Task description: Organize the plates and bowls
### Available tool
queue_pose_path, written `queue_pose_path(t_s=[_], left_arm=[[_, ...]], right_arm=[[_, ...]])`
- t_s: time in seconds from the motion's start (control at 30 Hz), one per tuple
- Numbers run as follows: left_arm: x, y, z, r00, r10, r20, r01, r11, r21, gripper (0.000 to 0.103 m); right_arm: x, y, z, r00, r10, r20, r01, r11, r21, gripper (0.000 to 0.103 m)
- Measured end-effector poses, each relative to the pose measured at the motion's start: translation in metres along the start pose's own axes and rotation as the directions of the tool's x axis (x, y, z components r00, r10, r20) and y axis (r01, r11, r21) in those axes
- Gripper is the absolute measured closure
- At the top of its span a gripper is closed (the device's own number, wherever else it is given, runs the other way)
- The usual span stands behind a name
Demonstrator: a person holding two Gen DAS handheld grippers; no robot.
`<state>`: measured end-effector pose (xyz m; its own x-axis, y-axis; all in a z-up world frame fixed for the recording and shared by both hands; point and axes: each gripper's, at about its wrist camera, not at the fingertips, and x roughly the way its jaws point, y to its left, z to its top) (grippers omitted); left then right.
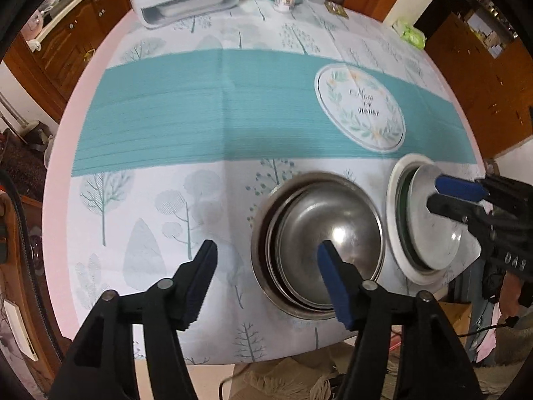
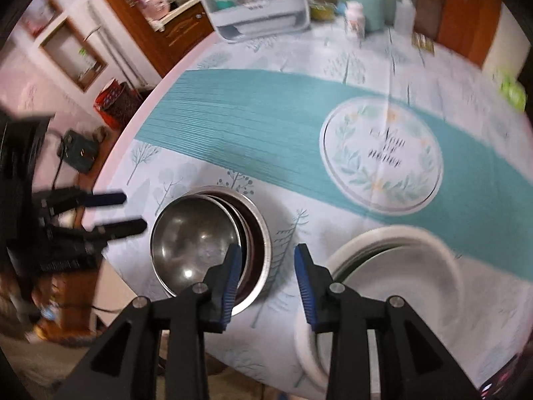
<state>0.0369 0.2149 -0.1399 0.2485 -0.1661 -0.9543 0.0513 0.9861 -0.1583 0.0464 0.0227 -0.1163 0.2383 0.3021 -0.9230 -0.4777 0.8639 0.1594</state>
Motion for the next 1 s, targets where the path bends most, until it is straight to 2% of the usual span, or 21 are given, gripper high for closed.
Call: queue_pose_path(t_s=[0.1, 0.23, 0.4, 0.6, 0.77, 1.0], left_arm=[[-0.012, 0.0, 0.002, 0.999, -0.008, 0.035, 0.008, 1.0, 0.02, 0.033], [-0.011, -0.004, 0.002, 0.998, -0.043, 0.042, 0.041, 0.998, 0.043, 0.032], [0.004, -0.009, 0.0, 0.997, -0.072, 0.0, 0.072, 0.996, 0.054, 0.031], [0.024, -0.013, 0.002, 0.997, -0.073, -0.034, 0.075, 0.995, 0.065, 0.031], [0.042, -0.011, 0.004, 0.995, -0.077, -0.064, 0.08, 0.996, 0.048, 0.031], [0.065, -0.007, 0.002, 0.99, -0.089, -0.111, 0.092, 0.995, 0.028, 0.031]], right_arm=[[-0.011, 0.007, -0.005, 1.0, 0.004, 0.022, -0.004, 1.0, -0.03, 0.059], [-0.013, 0.014, -0.014, 0.999, 0.034, 0.038, -0.035, 0.999, 0.008, 0.058], [-0.001, 0.018, -0.028, 0.995, 0.084, 0.045, -0.088, 0.991, 0.099, 0.058], [0.015, 0.012, -0.038, 0.996, 0.081, 0.031, -0.085, 0.983, 0.162, 0.058], [0.026, 0.005, -0.039, 0.996, 0.085, 0.033, -0.09, 0.976, 0.196, 0.058], [0.049, 0.004, -0.033, 0.993, 0.121, -0.011, -0.116, 0.966, 0.23, 0.058]])
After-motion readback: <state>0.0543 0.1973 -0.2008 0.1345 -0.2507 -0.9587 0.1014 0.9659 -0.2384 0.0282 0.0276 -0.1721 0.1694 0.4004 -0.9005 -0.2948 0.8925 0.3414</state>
